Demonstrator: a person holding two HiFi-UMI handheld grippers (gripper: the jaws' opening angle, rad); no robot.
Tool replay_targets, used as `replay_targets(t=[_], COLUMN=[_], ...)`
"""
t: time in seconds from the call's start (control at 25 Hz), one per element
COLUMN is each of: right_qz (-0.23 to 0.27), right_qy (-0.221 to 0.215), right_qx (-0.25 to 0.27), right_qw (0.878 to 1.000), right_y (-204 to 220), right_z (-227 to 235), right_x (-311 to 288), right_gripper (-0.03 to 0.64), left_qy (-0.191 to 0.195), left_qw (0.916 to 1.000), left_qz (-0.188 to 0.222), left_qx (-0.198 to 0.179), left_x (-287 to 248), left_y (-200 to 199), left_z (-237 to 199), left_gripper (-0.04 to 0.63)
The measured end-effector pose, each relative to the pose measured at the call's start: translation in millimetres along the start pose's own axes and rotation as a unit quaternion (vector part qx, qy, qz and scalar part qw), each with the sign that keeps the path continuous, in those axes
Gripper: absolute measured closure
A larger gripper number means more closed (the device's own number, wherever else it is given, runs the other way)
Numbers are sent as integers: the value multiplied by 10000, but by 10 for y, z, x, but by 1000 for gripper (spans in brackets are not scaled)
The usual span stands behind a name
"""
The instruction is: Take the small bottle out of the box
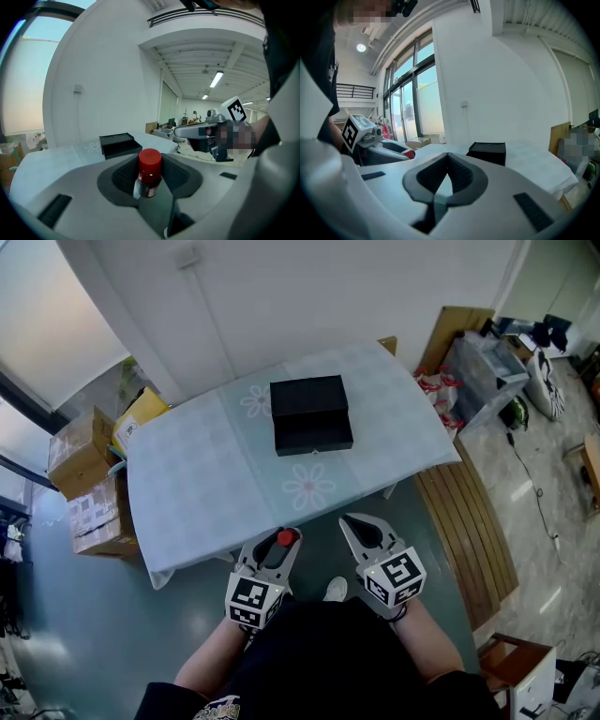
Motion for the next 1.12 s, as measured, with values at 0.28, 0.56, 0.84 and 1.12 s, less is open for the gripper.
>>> replay_targets(t=[0.28, 0.56, 0.84, 1.12], right_qz=[9, 47, 87, 138], right_qy=[-37, 28, 89, 146], right_qx=[-10, -65, -95, -109], right_qw=[10000, 10000, 9999, 9997], right_y=[6, -10, -41, -66], right_z=[-19, 13, 1, 34], right_x=[0, -10, -56, -77], right_gripper=[598, 598, 598, 598], left_qy=[-5, 71, 116, 107], left_qw=[10000, 9999, 9999, 9999], left_qz=[-17, -21, -29, -21], left_qx=[-26, -69, -91, -92], left_x=[2, -26, -30, -46], left_y=[1, -19, -23, -21], left_z=[2, -6, -80, -137], left_gripper=[434, 434, 434, 434])
Point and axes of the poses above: the fingertips, and each gripper's own axes: x backward along the fingers, z to its right, y out of its underside, the point moved 1 cm from there along x, backward along the fingers, and after that the axes turned 12 degrees about -x, right-handed, at the moved point
